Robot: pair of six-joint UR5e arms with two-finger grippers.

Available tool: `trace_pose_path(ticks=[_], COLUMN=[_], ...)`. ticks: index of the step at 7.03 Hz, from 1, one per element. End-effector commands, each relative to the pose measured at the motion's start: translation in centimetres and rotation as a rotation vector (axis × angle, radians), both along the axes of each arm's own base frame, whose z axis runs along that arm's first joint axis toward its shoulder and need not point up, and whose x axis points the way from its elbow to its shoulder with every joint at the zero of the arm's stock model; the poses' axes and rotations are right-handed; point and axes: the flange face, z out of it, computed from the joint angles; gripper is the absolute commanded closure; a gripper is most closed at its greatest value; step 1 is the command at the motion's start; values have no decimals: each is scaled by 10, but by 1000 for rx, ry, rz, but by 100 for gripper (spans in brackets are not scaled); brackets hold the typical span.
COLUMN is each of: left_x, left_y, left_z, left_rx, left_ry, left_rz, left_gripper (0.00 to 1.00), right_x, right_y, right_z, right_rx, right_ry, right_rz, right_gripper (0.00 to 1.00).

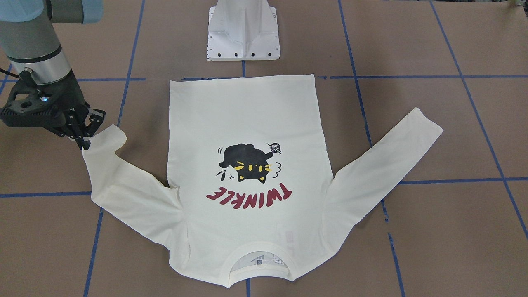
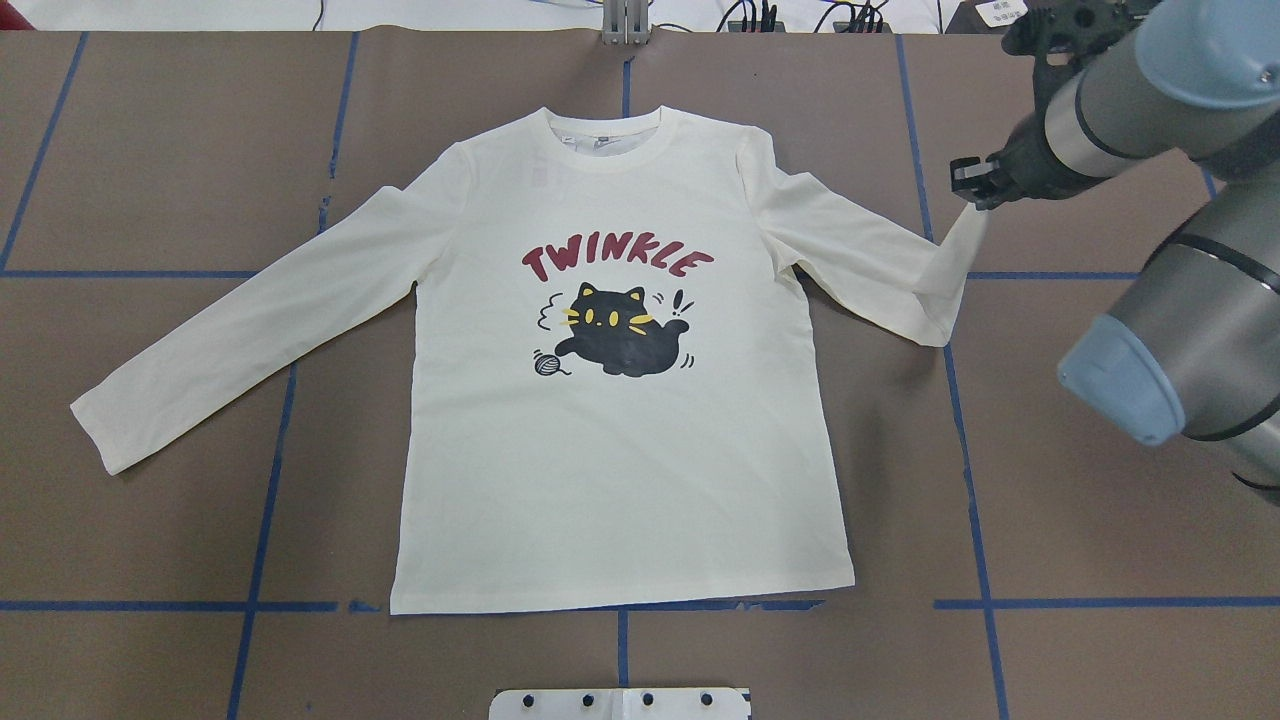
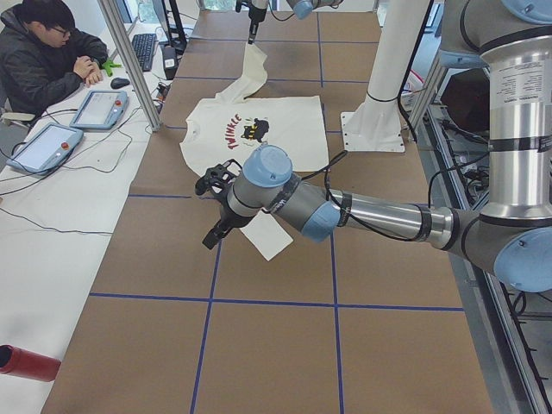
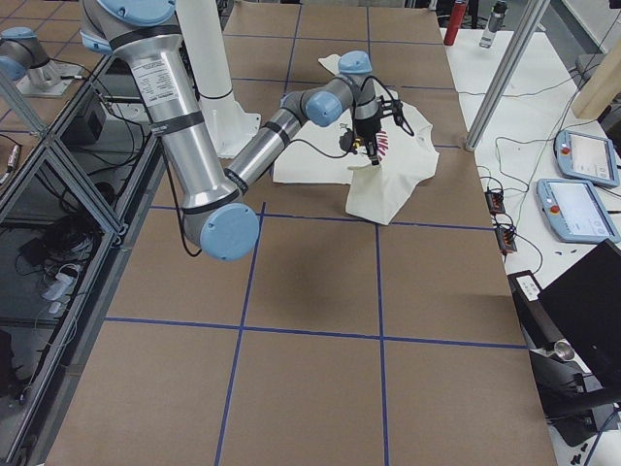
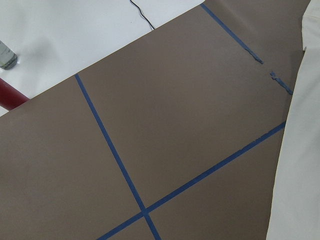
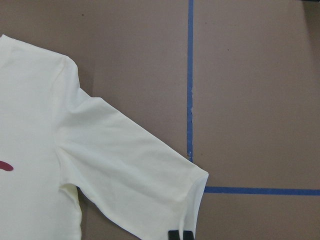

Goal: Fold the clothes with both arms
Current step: 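Carry the sleeve with the right gripper across the shirt body toward the collar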

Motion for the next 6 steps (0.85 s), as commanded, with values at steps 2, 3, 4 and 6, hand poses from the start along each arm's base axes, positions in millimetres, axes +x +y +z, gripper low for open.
trace_pose_path(ticks=[2,3,4,6], left_x=[0,0,0,0], left_y=[-1,-1,-1,-1], left_z=[-1,-2,-2,-1], left_rx=[0,3,2,0], left_ry=[1,0,0,1], left_rz=[-1,-1,-1,-1], left_gripper=[1,1,1,1], right_x=[-120,-178,-236,-325], right_y=[-55,-74,-85,-68], right_z=[-141,-180,-187,-225], right_rx=[50,102,160,124], right_ry=[48,-46,-83,-58], right_rz=[152,193,186,261], right_gripper=[100,100,100,100])
